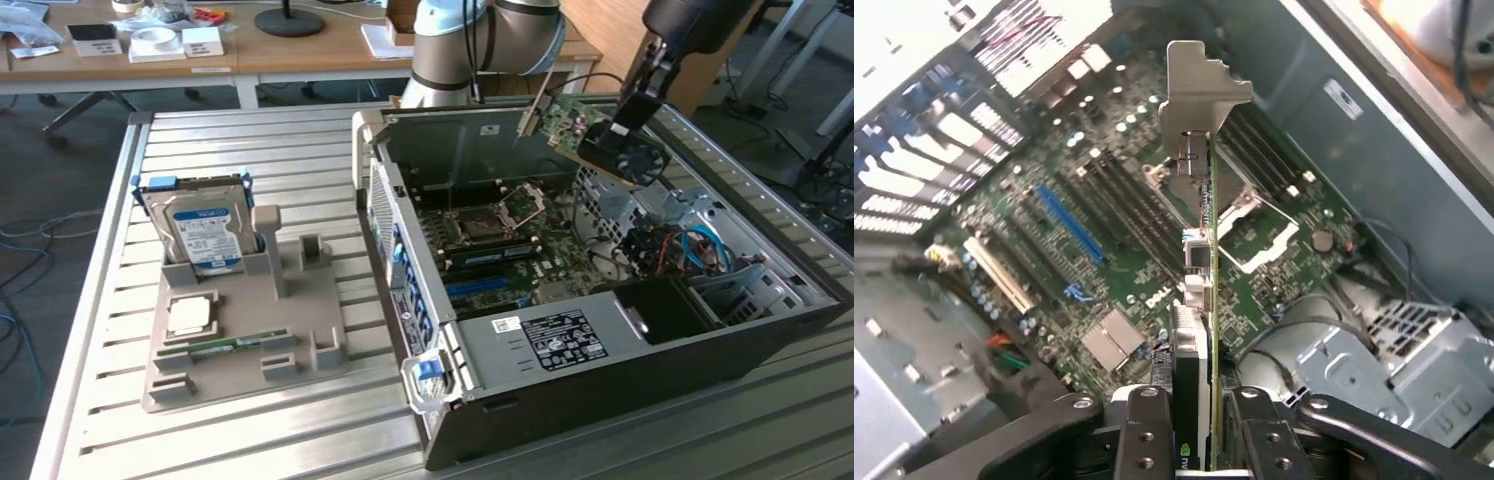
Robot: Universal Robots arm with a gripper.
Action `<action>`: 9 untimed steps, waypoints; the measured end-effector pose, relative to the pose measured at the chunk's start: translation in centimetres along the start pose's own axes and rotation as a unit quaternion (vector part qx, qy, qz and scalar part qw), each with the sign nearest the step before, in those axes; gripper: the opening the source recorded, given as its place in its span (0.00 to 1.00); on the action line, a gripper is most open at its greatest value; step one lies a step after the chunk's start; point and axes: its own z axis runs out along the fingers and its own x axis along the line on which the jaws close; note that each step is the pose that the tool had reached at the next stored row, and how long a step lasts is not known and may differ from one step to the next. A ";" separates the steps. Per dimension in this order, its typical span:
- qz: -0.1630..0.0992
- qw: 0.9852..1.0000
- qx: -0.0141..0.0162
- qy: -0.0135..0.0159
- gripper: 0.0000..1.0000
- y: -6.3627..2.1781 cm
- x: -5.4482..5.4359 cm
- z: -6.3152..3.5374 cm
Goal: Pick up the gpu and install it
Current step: 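Insert the gpu into the slot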
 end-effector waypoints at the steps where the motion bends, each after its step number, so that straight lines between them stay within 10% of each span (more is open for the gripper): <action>1: -0.009 1.000 0.000 0.001 0.27 0.00 0.0 0.00; 9: -0.081 0.997 0.001 0.011 0.27 0.00 0.0 0.02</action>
